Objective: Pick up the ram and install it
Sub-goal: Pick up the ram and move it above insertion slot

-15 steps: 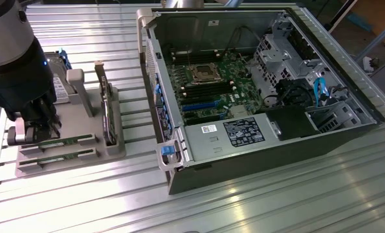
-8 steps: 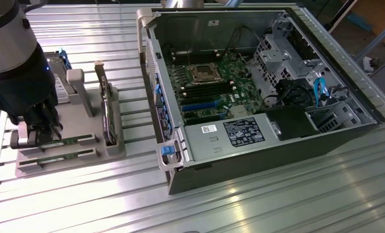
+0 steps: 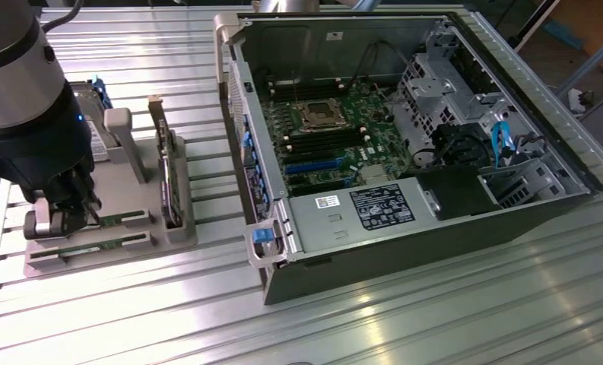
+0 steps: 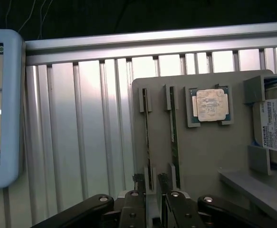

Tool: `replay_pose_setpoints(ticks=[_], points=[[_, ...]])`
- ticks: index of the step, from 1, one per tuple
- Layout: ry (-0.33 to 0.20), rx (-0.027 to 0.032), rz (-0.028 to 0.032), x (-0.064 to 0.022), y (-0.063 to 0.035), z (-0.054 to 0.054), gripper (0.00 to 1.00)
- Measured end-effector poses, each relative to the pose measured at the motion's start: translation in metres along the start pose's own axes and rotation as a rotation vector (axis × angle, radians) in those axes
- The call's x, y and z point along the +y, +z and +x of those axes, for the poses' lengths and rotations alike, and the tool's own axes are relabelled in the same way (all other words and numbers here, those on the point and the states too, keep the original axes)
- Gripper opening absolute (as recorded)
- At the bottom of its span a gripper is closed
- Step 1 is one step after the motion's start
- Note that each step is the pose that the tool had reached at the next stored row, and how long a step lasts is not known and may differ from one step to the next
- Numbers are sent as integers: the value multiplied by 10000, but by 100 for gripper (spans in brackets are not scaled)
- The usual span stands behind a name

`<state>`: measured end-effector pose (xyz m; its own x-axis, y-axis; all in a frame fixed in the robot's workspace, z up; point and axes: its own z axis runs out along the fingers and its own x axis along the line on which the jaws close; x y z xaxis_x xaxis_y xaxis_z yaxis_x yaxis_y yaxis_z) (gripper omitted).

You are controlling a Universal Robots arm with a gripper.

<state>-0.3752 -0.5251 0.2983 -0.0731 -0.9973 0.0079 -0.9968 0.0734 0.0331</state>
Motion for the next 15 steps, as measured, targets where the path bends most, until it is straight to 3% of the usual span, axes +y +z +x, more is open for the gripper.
replay_pose_setpoints(ticks=[7,8,10,15], points=[[0,-5,0,0,10,1,24],[-1,-21,-1,-1,10,0,24],[-8,-233,-13,0,10,0,24],[-8,-234,-13,1,15,1,24]])
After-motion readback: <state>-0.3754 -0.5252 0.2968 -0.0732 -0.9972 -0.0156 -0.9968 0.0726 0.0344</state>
